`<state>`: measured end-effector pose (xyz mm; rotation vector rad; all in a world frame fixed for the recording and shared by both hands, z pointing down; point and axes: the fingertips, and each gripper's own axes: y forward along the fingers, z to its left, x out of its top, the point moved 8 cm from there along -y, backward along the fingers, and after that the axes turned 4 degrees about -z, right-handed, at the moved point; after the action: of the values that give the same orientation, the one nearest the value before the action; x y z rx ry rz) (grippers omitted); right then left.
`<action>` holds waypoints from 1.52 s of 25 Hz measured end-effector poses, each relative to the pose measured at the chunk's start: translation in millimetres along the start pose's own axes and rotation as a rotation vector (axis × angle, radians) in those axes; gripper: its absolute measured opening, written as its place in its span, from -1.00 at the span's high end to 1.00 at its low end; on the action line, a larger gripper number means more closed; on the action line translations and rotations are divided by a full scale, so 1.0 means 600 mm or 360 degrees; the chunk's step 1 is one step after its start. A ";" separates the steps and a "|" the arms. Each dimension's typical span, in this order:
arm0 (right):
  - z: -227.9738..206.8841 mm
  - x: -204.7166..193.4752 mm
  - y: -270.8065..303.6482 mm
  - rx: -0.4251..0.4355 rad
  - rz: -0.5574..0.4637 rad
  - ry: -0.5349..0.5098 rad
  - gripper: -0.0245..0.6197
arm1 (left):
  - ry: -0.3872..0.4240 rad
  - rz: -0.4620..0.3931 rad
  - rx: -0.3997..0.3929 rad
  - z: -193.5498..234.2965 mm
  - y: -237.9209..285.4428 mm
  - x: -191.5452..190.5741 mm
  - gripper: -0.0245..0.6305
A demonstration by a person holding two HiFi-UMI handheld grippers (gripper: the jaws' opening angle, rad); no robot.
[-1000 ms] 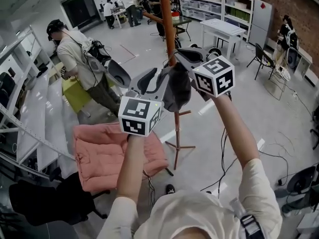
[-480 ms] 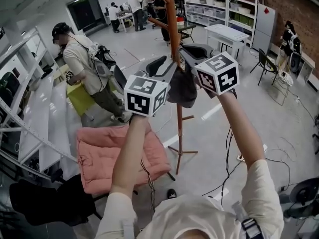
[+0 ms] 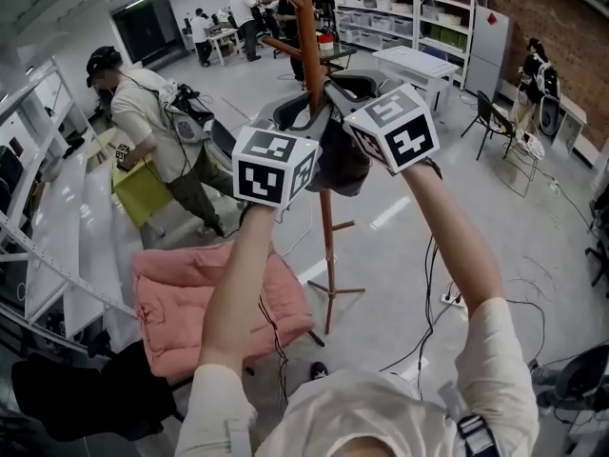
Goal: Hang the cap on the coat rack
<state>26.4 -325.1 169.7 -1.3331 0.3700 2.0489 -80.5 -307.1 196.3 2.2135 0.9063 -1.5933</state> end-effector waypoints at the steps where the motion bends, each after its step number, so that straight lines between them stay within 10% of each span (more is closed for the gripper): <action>1: 0.000 0.005 0.001 0.0000 -0.0003 -0.0003 0.86 | 0.0013 0.0018 0.0010 0.005 0.003 0.000 0.56; 5: 0.004 0.023 0.010 -0.0006 0.0000 -0.0028 0.86 | 0.0038 0.0015 0.0040 0.028 -0.001 0.003 0.88; 38: -0.104 0.243 0.067 -0.0056 -0.0165 -0.0223 0.86 | 0.0309 -0.0147 0.0125 0.175 0.026 0.259 0.88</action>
<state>4.9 -335.8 8.0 -1.1957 0.1995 2.0555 -119.0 -325.0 13.3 2.4481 1.0278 -1.4959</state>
